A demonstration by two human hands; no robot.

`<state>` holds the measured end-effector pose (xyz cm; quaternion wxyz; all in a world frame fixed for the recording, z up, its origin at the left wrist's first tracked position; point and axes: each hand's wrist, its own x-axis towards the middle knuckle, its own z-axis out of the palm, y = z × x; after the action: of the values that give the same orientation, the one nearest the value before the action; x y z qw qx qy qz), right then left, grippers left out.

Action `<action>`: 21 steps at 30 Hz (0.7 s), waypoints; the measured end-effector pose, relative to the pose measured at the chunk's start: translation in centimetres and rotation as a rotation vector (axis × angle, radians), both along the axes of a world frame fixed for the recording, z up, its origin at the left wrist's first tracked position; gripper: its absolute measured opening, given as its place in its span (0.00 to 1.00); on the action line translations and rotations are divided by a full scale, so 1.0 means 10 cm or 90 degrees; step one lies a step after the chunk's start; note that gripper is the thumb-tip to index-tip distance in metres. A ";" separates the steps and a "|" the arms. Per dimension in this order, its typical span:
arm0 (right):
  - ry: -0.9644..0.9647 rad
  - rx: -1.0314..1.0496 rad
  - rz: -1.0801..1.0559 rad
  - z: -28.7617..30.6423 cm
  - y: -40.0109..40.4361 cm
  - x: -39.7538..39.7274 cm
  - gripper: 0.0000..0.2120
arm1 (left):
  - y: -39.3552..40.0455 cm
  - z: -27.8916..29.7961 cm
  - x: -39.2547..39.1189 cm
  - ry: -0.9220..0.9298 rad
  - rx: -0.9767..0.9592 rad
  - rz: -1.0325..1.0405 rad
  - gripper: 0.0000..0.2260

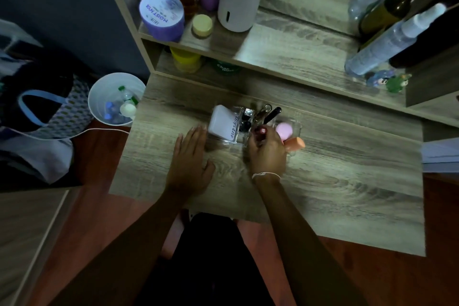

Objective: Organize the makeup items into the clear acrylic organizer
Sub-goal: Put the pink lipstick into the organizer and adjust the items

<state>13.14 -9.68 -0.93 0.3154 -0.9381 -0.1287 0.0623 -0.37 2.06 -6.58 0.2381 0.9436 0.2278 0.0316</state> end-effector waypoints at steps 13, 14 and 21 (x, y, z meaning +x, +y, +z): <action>0.021 0.088 -0.047 -0.02 0.00 0.04 0.07 | -0.01 0.01 0.00 -0.013 -0.003 0.001 0.34; 0.023 0.098 -0.047 -0.02 -0.01 0.05 0.07 | -0.01 0.02 0.00 -0.013 -0.005 0.001 0.34; 0.057 0.098 -0.058 -0.02 -0.01 0.10 0.08 | 0.00 -0.01 -0.01 -0.011 -0.004 -0.003 0.34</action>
<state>14.17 -9.76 -1.08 0.3943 -0.9123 -0.0764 0.0799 -0.51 2.03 -6.71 0.2435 0.9431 0.2233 0.0385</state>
